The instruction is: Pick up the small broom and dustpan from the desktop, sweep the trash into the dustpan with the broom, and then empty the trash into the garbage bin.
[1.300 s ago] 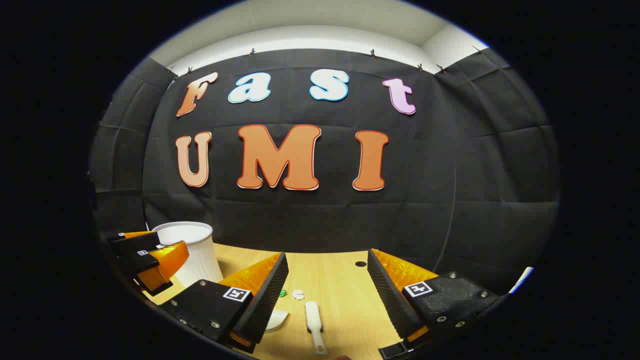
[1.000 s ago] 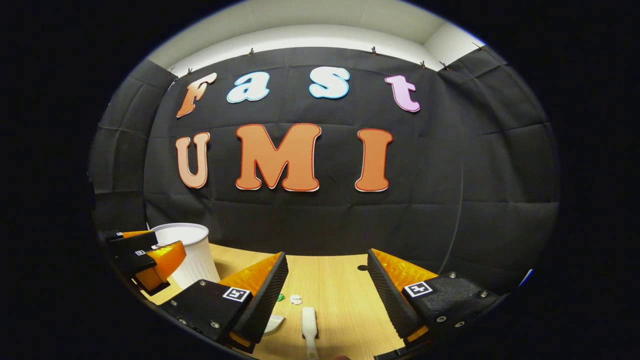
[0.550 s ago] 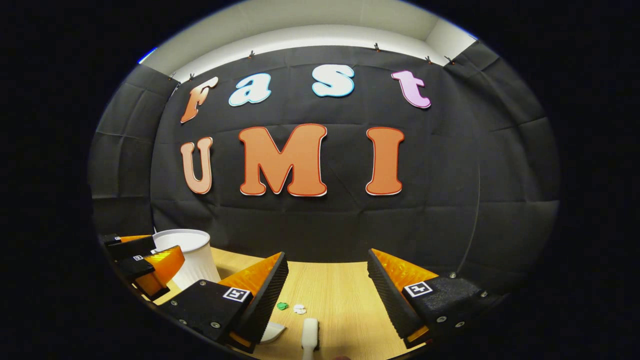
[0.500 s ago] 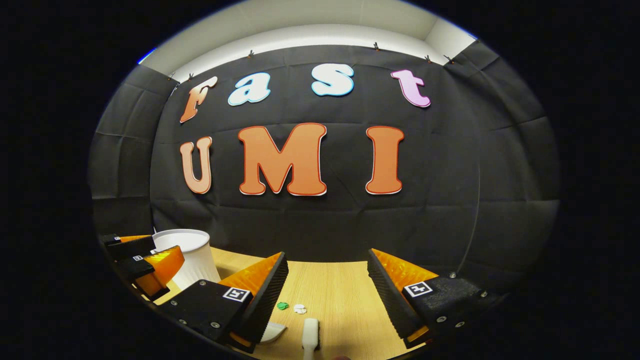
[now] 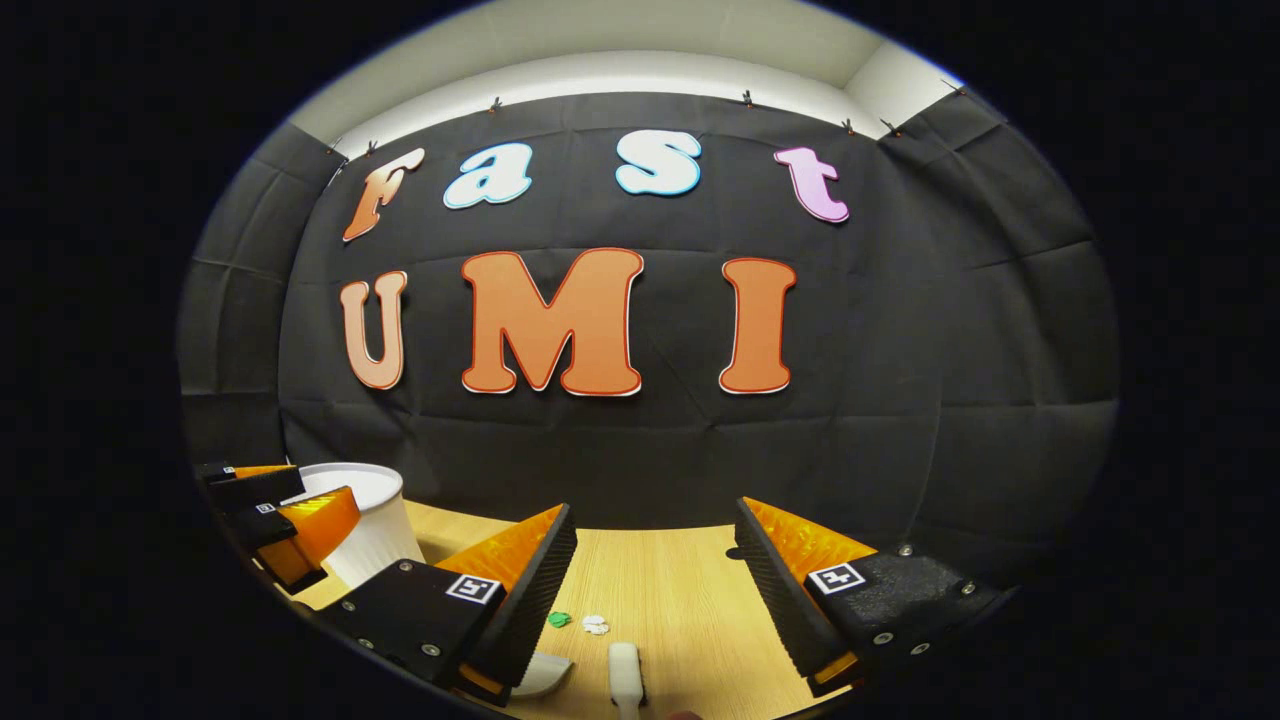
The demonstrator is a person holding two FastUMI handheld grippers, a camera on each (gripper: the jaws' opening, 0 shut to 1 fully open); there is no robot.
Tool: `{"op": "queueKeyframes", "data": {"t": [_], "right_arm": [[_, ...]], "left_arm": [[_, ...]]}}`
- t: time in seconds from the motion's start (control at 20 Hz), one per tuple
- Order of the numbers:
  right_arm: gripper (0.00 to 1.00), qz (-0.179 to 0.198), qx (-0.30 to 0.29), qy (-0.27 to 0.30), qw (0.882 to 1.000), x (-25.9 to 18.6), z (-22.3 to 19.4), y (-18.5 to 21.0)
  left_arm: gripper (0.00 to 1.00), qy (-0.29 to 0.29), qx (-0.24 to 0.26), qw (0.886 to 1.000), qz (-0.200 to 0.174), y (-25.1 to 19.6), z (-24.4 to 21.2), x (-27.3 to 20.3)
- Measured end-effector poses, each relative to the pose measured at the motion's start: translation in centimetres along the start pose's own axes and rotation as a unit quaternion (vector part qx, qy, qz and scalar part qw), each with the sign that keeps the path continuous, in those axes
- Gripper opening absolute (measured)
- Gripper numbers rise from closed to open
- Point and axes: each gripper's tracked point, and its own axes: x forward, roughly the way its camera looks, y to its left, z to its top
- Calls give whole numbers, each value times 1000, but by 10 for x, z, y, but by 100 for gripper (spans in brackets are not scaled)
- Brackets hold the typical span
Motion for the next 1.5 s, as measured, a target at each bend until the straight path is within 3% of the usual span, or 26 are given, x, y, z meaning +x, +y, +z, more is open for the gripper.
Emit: {"op": "queueKeyframes", "data": {"t": [0.55, 1.25, 1.4, 1.5], "right_arm": [[96, 10, -19, 3, 1000, -7, -3, 33], [96, -2, -24, 12, 1000, -5, -11, 23], [96, -1, -23, 19, 1000, -2, -17, 19], [96, 1, -16, 28, 999, 1, -24, 16]], "left_arm": [[96, 12, -13, 1000, -7, 24, -11, 6], [96, 28, -1, 999, -19, 14, -25, 6], [96, 57, 1, 998, -30, 8, -42, 6], [96, 114, -2, 993, -33, 7, -70, 3]]}}
